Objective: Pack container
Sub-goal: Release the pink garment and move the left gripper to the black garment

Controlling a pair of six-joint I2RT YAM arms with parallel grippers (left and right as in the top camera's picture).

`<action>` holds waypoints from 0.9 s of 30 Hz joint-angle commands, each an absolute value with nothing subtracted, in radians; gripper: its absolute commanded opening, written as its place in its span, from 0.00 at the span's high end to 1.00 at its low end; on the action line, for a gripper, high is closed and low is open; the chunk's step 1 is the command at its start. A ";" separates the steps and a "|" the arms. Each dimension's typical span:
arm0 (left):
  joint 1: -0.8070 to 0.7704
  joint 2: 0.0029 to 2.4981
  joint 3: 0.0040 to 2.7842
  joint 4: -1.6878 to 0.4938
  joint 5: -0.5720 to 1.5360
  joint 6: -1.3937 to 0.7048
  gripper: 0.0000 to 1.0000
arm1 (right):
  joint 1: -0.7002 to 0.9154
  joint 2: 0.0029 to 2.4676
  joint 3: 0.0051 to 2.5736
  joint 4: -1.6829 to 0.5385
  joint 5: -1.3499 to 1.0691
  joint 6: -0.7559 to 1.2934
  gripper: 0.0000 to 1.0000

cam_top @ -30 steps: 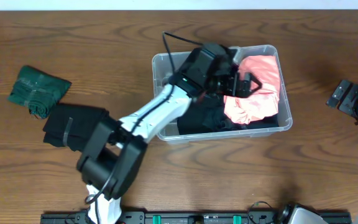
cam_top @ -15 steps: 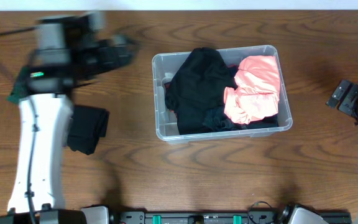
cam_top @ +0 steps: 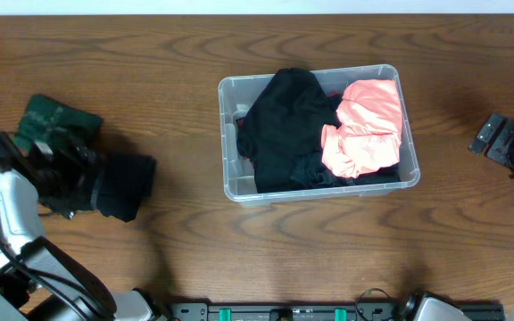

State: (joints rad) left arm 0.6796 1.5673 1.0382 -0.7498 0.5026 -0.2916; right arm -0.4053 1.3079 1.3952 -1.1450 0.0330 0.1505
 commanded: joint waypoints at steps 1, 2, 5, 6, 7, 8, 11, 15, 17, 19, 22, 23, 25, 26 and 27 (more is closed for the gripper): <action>0.722 1.575 0.944 -0.669 0.410 -0.349 0.02 | -0.413 1.302 1.395 -1.148 0.029 0.152 0.01; 0.731 1.575 0.925 -0.645 0.400 -0.354 0.02 | -0.413 1.302 1.395 -1.148 0.029 0.152 0.01; 0.745 1.575 0.895 -0.601 0.398 -0.353 0.02 | -0.413 1.302 1.395 -1.148 0.028 0.152 0.01; 0.745 1.575 0.890 -0.591 0.398 -0.353 0.02 | -0.413 1.302 1.395 -1.148 0.028 0.152 0.01; 0.745 1.575 0.888 -0.587 0.397 -0.353 0.02 | -0.413 1.302 1.395 -1.148 0.028 0.152 0.01; 0.745 1.575 0.888 -0.585 0.390 -0.354 0.02 | -0.413 1.302 1.395 -1.148 0.028 0.152 0.01; 0.745 1.575 0.888 -0.568 0.384 -0.353 0.02 | -0.413 1.302 1.395 -1.146 0.028 0.152 0.01; 0.744 1.581 0.888 -0.558 0.373 -0.354 0.02 | -0.413 1.302 1.395 -1.145 0.025 0.152 0.01; 0.739 1.589 0.887 -0.559 0.372 -0.353 0.02 | -0.413 1.302 1.395 -1.145 0.025 0.152 0.01; 0.733 1.603 0.887 -0.558 0.372 -0.353 0.02 | -0.413 1.302 1.395 -1.145 0.025 0.152 0.01; 0.718 1.648 0.887 -0.551 0.373 -0.354 0.02 | -0.413 1.302 1.395 -1.145 0.025 0.152 0.01; 0.712 1.663 0.887 -0.543 0.373 -0.353 0.02 | -0.413 1.302 1.395 -1.145 0.025 0.152 0.01; 0.695 1.696 0.887 -0.524 0.373 -0.353 0.02 | -0.413 1.302 1.395 -1.145 0.024 0.152 0.01; 0.686 1.715 0.887 -0.512 0.373 -0.353 0.02 | -0.413 1.302 1.395 -1.145 0.024 0.152 0.01; 0.678 1.728 0.887 -0.504 0.373 -0.354 0.02 | -0.413 1.302 1.395 -1.145 0.024 0.152 0.01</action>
